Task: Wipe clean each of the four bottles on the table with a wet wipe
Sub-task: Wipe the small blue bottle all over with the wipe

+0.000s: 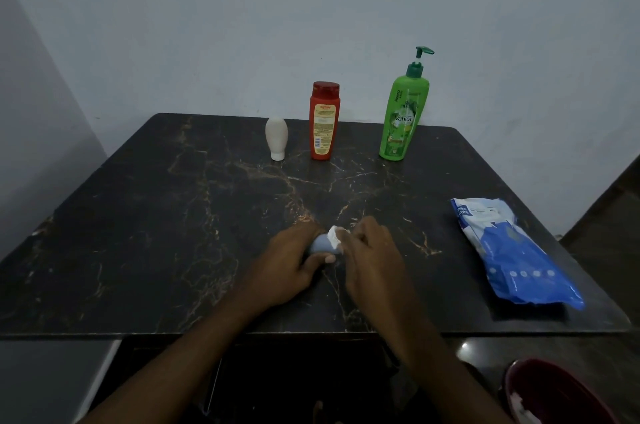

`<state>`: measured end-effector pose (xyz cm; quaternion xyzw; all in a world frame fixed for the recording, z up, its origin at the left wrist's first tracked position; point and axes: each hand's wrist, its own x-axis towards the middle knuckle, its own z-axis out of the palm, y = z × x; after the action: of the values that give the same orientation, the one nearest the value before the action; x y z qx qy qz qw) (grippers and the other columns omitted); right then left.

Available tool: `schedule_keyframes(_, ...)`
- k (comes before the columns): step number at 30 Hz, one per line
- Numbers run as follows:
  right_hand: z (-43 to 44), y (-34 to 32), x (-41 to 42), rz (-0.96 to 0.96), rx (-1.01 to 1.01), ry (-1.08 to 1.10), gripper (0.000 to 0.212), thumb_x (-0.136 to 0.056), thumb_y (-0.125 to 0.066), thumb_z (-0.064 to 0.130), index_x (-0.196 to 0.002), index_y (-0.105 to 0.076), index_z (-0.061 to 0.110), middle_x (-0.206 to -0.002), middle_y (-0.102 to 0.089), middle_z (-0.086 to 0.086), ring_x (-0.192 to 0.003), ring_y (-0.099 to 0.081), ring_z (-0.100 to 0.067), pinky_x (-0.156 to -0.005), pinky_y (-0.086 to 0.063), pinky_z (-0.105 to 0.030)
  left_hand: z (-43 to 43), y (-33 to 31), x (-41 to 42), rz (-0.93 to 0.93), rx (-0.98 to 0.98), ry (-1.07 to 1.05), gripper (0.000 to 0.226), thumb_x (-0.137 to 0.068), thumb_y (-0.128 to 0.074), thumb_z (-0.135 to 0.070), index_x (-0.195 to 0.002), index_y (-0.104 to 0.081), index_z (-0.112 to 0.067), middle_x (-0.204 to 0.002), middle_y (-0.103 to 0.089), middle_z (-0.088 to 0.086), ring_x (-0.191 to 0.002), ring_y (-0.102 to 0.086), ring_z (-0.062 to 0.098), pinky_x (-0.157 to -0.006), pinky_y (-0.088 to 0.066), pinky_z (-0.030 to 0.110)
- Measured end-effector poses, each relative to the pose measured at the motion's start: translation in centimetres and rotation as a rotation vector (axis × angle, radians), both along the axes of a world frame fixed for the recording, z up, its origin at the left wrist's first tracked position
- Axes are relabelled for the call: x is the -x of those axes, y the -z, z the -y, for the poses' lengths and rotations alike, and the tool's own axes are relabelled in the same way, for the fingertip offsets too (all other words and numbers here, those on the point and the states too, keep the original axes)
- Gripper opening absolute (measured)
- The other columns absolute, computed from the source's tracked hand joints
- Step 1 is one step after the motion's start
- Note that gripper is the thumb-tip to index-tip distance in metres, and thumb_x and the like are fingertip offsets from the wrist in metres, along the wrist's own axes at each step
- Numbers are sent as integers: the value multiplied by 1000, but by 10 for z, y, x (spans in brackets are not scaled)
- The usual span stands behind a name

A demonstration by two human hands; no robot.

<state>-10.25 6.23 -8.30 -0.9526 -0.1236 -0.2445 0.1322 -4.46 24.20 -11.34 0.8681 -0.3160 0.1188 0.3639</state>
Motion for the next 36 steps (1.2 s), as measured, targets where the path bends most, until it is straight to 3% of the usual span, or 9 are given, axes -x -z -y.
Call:
schedule_keyframes(3, -11, -21, -6, -125, -27, 16, 29, -73, -74, 10, -100, -67, 8, -106, -54, -11, -94, -52, -27, -80, -49, -36, 0, -3, 7, 32, -20, -1, 27, -96, -60, -36, -116, -61, -19, -107, -65, -7, -95, -60, 8, -84, -49, 28)
schedule_keyframes(6, -5, -55, -32, -503, -48, 32, 20, -89, -58, 19, -102, -63, 5, -112, -60, -11, -103, -56, -28, -90, -48, -38, 1, -7, 12, 77, -55, 8, 26, -93, -56, -33, -114, -61, -17, -105, -63, -5, -94, -57, 10, -81, -47, 26)
schedule_keyframes(10, 18, -78, -54, -814, -360, -13, 20, -91, -56, 15, -99, -73, 8, -81, -65, -5, -68, -56, -17, -62, -49, -28, 0, -9, 15, 122, -49, -19, 20, -96, -60, -32, -110, -60, -17, -100, -61, -5, -87, -54, 8, -75, -43, 21)
schedule_keyframes(16, 36, -51, -55, -1070, -1301, -145, 28, -89, -41, -9, -95, -67, -1, -107, -58, -24, -67, -51, -16, -51, -47, -21, 2, -11, 15, 107, 27, -50, 28, -98, -57, -42, -109, -59, -17, -94, -63, -7, -80, -55, 3, -70, -43, 15)
schedule_keyframes(19, 29, -28, -42, -1055, -1595, -207, 39, -88, -33, -12, -114, -61, -6, -96, -60, -20, -66, -52, -15, -57, -46, -24, 1, -10, 14, 74, 40, -44, 21, -99, -63, -34, -111, -58, -18, -94, -65, -8, -79, -59, 3, -66, -46, 17)
schedule_keyframes(22, 15, -13, -27, -864, -1692, -238, 31, -92, -41, -6, -111, -65, -4, -86, -62, -14, -66, -56, -13, -60, -49, -24, 1, -10, 12, 53, 31, -63, 19, -99, -65, -29, -112, -57, -18, -94, -66, -8, -78, -61, 3, -66, -49, 19)
schedule_keyframes(28, -19, -15, 1, -472, -1543, 36, 18, -94, -56, 3, -98, -72, 8, -82, -75, -7, -69, -68, -10, -66, -57, -27, 3, -10, 13, 51, -9, -105, 19, -99, -62, -29, -115, -53, -22, -98, -62, -13, -80, -58, -7, -67, -41, 7)
schedule_keyframes(31, -28, -25, 12, -453, -1446, 61, 15, -92, -60, 9, -92, -75, 13, -76, -74, -8, -61, -66, -10, -60, -56, -27, 2, -10, 12, 32, -22, -117, 17, -99, -61, -24, -111, -50, -25, -98, -61, -16, -81, -58, -8, -67, -42, 6)
schedule_keyframes(36, -20, -49, 22, -355, -1425, -31, 14, -90, -65, 9, -94, -74, 19, -73, -74, -8, -55, -63, -13, -50, -53, -26, 1, -9, 11, 22, 29, -72, 14, -100, -58, -29, -110, -51, -22, -91, -65, -8, -76, -61, 3, -65, -50, 24)
